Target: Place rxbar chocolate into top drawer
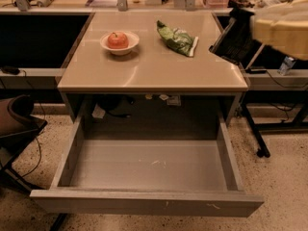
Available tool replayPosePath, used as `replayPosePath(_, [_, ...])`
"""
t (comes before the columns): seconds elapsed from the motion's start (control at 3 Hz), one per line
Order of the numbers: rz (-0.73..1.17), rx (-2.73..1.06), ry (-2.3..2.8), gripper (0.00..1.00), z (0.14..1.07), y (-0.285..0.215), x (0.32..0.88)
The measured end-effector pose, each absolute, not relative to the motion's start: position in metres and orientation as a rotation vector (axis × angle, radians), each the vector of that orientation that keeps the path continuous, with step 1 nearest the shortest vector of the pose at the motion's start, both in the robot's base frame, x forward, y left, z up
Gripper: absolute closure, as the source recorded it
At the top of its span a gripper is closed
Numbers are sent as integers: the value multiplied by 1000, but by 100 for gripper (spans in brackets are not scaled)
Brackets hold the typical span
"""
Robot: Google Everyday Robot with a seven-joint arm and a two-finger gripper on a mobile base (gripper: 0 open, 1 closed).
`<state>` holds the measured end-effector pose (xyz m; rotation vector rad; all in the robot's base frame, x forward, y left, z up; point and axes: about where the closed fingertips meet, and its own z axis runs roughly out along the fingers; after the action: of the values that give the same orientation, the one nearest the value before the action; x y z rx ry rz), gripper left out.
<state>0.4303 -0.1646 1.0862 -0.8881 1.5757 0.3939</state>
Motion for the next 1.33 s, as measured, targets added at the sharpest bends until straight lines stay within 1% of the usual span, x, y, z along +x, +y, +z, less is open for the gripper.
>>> replayPosePath(0.33, [375,-912,1583,100,1055,-154,433])
replayPosePath(0.67, [375,-914,1584,100,1055,-154,432])
replayPosePath(1.0, [338,-933,1591,100,1023,-137,433])
replayPosePath(1.33, [317,-932,1623,100,946,-102,440])
